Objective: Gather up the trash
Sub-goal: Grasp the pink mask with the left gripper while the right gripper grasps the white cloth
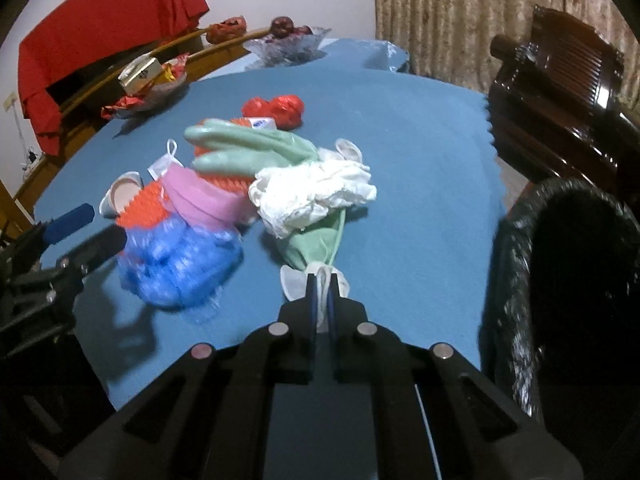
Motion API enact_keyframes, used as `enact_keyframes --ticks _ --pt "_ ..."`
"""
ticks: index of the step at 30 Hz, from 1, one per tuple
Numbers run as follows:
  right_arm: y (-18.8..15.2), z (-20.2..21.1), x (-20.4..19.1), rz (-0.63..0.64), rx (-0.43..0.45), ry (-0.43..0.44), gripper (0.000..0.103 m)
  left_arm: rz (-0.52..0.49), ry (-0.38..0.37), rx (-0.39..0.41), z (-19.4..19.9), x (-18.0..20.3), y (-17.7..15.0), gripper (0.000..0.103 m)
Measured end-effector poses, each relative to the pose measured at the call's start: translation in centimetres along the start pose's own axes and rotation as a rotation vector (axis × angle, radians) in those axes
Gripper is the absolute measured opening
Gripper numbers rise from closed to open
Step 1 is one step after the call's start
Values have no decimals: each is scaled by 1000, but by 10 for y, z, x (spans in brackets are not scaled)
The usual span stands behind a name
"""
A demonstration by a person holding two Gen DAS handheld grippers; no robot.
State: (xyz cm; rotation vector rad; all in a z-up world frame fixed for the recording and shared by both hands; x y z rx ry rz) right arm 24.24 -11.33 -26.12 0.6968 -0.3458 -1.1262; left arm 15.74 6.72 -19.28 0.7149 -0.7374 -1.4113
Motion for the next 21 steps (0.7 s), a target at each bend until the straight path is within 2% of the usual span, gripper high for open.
enact_keyframes --ticks 2,3,5,8,13,17,20,21 --pt "0 3 1 -23 12 13 13 -6 -7 -3 -2 4 -1 81" --pt "2 3 1 -30 19 20 23 -7 -11 -6 -3 6 -2 81" --pt "6 4 1 -29 36 16 37 -11 -20 -10 -6 7 -3 80" --pt "13 2 3 -34 48 12 39 -19 -24 -22 -10 10 -7 73" --pt "33 -1 -1 -27 95 24 46 -4 -32 -28 -14 9 -7 70" --pt "46 -10 -11 -9 109 37 58 5 -17 8 -12 5 5 70" --pt "51 -22 -15 1 95 33 59 12 1 16 -15 -2 11 70" --pt "50 -28 -15 3 75 34 51 17 5 15 -17 -4 12 70"
Point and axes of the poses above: each gripper's, at about its wrist camera, not at the fingertips, and z roughly against the way its jaws point, x to its right, y to its top, the point moved 7 cm from there along -z, roughly the way its jaws point, and after that the axes turned 3 degrees about x, right-handed, at the moved point
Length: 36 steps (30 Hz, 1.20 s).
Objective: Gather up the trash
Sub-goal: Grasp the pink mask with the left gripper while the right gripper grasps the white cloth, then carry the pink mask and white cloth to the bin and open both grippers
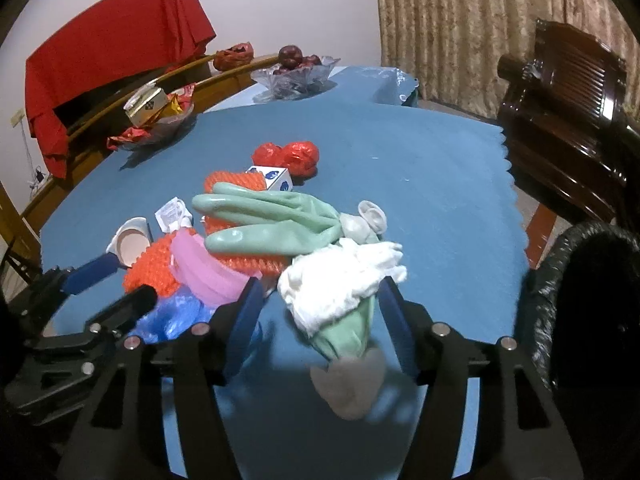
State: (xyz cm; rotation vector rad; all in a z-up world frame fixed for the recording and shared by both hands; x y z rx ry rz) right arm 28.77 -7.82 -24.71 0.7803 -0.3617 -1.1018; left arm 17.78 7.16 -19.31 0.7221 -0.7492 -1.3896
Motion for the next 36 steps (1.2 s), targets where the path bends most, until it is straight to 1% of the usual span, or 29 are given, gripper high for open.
enact_keyframes --ticks 1,2,3,5,6,9,13,15,16,17,18,20,23,26,29,36 --pt "-2 -5 0 -3 -20 16 44 3 1 -1 -1 -1 1 70" --pt "-3 -7 -1 -6 -32 27 35 7 2 -2 -2 -2 2 71" --pt "-4 -8 -2 -7 -34 35 30 9 -1 -2 -3 -2 2 71" --pt "-5 -6 -4 -3 -34 51 21 10 -6 -2 -6 0 5 77" --pt "-4 -4 -4 -2 -27 50 19 11 -8 -2 -7 0 5 78" --pt "1 8 -1 -8 13 49 18 18 -20 -7 -16 4 8 78" --pt "4 18 4 -9 29 38 18 9 -29 -8 -28 11 13 78" --pt "5 21 7 -11 32 31 18 4 -44 -23 -36 16 13 68" --pt "5 22 8 -15 33 31 18 3 -66 -37 -39 19 12 55" --pt "5 24 10 -20 35 30 18 7 -89 -50 -42 20 10 46" --pt "4 25 10 -21 37 29 18 14 -106 -59 -44 22 9 41" --pt "3 28 11 -22 39 27 18 15 -126 -54 -43 25 8 21" --pt "4 33 11 -26 46 26 18 8 -139 -24 -34 27 12 13" --pt "8 43 12 -21 67 23 18 5 -153 24 -17 31 25 9" --pt "14 57 13 -19 99 21 18 12 -174 54 -3 35 35 6" --pt "24 95 22 -17 172 0 18 26 -248 126 39 53 60 5"
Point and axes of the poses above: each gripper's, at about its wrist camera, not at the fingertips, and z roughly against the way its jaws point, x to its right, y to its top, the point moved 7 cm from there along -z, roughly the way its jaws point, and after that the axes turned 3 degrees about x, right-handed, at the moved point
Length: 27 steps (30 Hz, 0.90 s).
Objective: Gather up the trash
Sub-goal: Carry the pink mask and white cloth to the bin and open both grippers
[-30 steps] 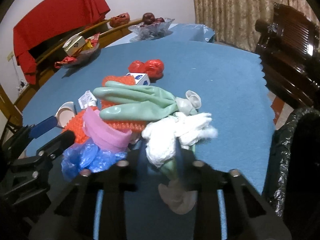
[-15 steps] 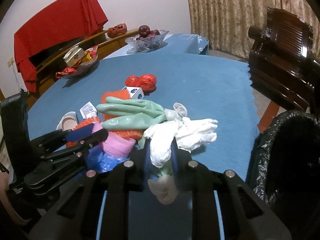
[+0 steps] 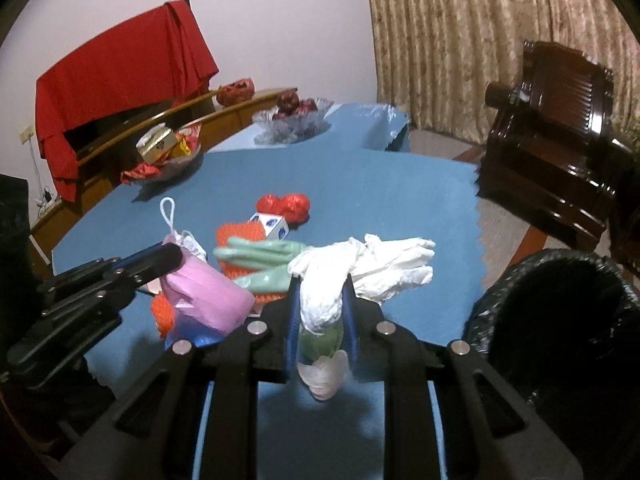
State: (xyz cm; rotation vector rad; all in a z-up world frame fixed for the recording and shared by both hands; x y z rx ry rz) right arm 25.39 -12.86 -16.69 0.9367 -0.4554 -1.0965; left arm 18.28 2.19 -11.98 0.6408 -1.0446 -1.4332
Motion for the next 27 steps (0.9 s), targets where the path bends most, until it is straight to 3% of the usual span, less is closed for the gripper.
enact_keyframes --ticks 5,14,23,27 --pt "6 30 21 -14 43 -52 18 -35 -58 29 6 32 14 5" --pt "-9 79 96 -96 67 -217 18 -105 -197 6 -31 114 18 5" --pt "-51 106 179 -193 32 -370 20 -151 -341 -82 -82 202 3 5" --pt "-73 109 204 -231 -3 -419 28 -181 -399 -132 -100 234 -7 11"
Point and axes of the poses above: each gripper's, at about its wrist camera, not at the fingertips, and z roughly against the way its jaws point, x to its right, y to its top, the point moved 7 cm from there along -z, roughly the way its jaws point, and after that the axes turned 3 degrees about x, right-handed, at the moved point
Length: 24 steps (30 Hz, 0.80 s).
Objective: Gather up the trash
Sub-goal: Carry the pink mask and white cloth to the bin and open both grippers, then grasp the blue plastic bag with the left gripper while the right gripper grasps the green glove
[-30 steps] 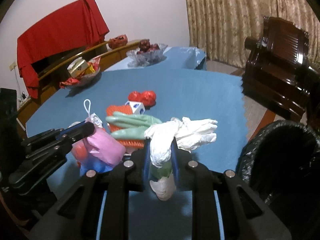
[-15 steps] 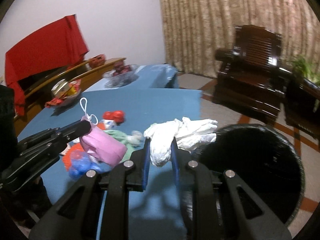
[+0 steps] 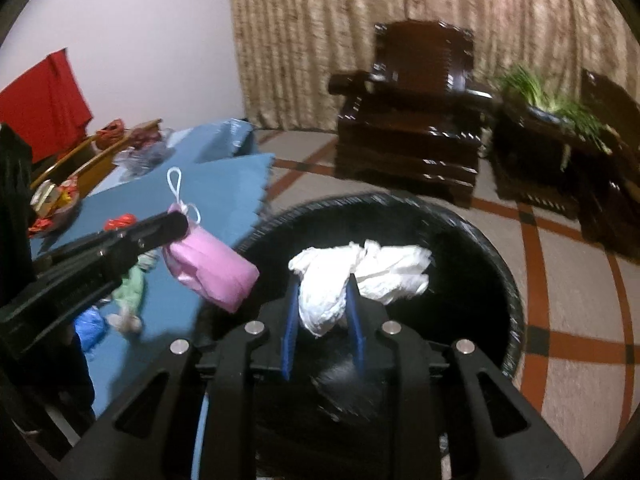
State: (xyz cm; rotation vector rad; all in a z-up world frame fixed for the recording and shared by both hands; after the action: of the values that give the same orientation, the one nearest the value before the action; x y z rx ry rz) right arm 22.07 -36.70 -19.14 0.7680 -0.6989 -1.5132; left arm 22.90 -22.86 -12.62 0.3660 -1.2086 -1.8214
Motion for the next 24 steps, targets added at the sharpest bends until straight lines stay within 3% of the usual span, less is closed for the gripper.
enact_keyframes --ticks 2,5,6,9,11,15,24 --pt "-9 -2 11 -3 -14 -33 38 6 -16 -21 -8 5 -2 31" --pt "-16 2 20 -26 -5 -57 59 5 -12 -30 -9 3 -6 47" --pt "-17 5 21 -27 4 -71 75 6 -7 -27 -6 1 -7 48" --pt "-14 14 15 -28 47 -82 91 3 32 -5 11 -9 -6 56" --pt "-10 20 4 -32 76 -59 94 6 81 24 29 -21 -6 68" --pt "1 27 -35 -8 119 28 96 23 180 68 71 -53 -14 77" --pt "8 26 -138 106 124 223 96 51 421 88 154 -124 -52 79"
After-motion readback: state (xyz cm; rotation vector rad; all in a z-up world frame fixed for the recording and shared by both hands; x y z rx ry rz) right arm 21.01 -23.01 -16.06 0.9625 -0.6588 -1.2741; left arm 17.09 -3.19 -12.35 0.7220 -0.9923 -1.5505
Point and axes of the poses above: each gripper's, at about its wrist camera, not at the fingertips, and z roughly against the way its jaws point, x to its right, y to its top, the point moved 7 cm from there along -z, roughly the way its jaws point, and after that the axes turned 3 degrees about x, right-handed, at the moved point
